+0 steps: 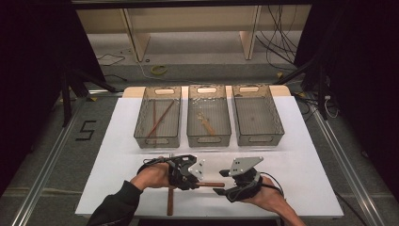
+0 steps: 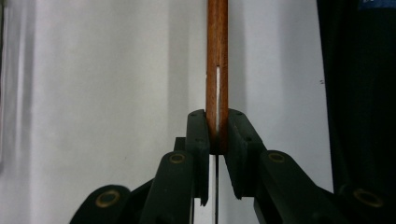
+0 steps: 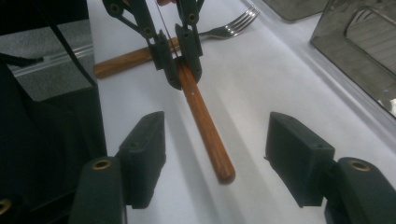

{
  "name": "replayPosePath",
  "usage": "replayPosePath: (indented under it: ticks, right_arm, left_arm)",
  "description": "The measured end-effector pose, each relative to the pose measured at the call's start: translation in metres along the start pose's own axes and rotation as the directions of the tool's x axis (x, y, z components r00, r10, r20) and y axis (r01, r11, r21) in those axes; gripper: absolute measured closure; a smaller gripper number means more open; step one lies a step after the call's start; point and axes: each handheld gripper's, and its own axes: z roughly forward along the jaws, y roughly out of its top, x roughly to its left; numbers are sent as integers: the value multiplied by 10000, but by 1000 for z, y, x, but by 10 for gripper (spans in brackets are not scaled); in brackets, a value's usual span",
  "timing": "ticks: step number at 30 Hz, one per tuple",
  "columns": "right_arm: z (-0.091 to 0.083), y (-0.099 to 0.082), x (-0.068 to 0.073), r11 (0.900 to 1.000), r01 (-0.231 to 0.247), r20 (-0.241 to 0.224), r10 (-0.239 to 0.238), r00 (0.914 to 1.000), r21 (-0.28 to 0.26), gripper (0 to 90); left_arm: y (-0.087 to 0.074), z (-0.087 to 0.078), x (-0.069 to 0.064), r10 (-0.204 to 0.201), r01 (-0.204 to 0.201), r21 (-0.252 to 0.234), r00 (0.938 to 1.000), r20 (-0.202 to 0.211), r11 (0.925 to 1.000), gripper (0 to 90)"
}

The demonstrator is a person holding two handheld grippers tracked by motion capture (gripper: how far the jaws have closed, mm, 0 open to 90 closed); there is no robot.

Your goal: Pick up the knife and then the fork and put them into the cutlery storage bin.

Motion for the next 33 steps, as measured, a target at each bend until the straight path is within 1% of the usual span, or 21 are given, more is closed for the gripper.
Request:
replayPosePath:
  ticks: [2, 4, 7, 8, 10, 11, 16, 18, 19, 20, 21, 23, 25, 28, 29, 30, 33]
  right_arm:
    - [3, 1, 1, 9999, 104, -25, -103, 9999, 91, 422]
    - [5, 1, 3, 9995, 219, -69, -218, 9997, 226, 434]
    - [7, 1, 6, 9979, 476, -36, -475, 9989, 439, 477]
    - [8, 1, 7, 9971, 586, -82, -583, 9983, 492, 488]
    - [9, 1, 9, 9957, 681, -101, -675, 9977, 630, 510]
    - [10, 1, 9, 9944, 811, -147, -803, 9967, 672, 521]
    - [13, 0, 9, 9931, 901, -251, -885, 9958, 754, 587]
    - [13, 0, 9, 9913, 1082, -306, -1062, 9939, 749, 603]
    - [14, -1, 10, 9906, 1155, -417, -1127, 9928, 731, 616]
    - [14, -1, 10, 9902, 1182, -414, -1154, 9925, 738, 630]
    - [15, 0, 12, 9903, 1137, -472, -1102, 9928, 799, 643]
    - [17, -1, 13, 9874, 1325, -537, -1282, 9903, 861, 674]
    - [18, -1, 15, 9869, 1331, -632, -1277, 9898, 915, 717]
    - [18, -1, 15, 9822, 1627, -794, -1555, 9846, 940, 780]
    - [19, -1, 16, 9826, 1607, -791, -1536, 9850, 935, 790]
    - [19, -1, 16, 9800, 1737, -888, -1653, 9822, 975, 798]
    - [19, -1, 18, 9767, 1898, -923, -1808, 9792, 1000, 808]
  left_arm:
    - [1, 0, -2, 110, -110, 37, 9999, 38, 9999, 798]
    - [2, 0, -3, 140, -140, 18, 9999, 54, 9999, 798]
    - [3, 0, -5, 201, -201, -5, 9998, 54, 9998, 798]
    - [4, 0, -5, 292, -292, 43, 9995, 97, 9996, 798]
    - [5, -1, -5, 285, -285, -24, 9996, 88, 9996, 798]
    - [5, -1, -6, 305, -304, -76, 9995, 117, 9995, 798]
    - [8, -2, -9, 467, -463, -173, 9986, 229, 9988, 798]
    - [9, -2, -10, 553, -548, -228, 9982, 233, 9982, 798]
    - [9, -2, -10, 587, -580, -248, 9980, 250, 9980, 798]
    - [9, -1, -11, 563, -555, -262, 9980, 294, 9981, 798]
    - [10, -2, -11, 653, -647, -202, 9975, 282, 9977, 798]
    - [10, -2, -12, 678, -670, -226, 9971, 335, 9975, 798]
    - [10, -2, -12, 718, -711, -204, 9968, 341, 9973, 798]
    - [10, -1, -13, 722, -711, -277, 9964, 438, 9971, 797]
    - [10, -1, -13, 811, -801, -224, 9956, 461, 9965, 796]
    - [10, 0, -13, 856, -846, -232, 9952, 471, 9961, 795]
    - [9, 1, -13, 835, -821, -279, 9950, 552, 9962, 793]
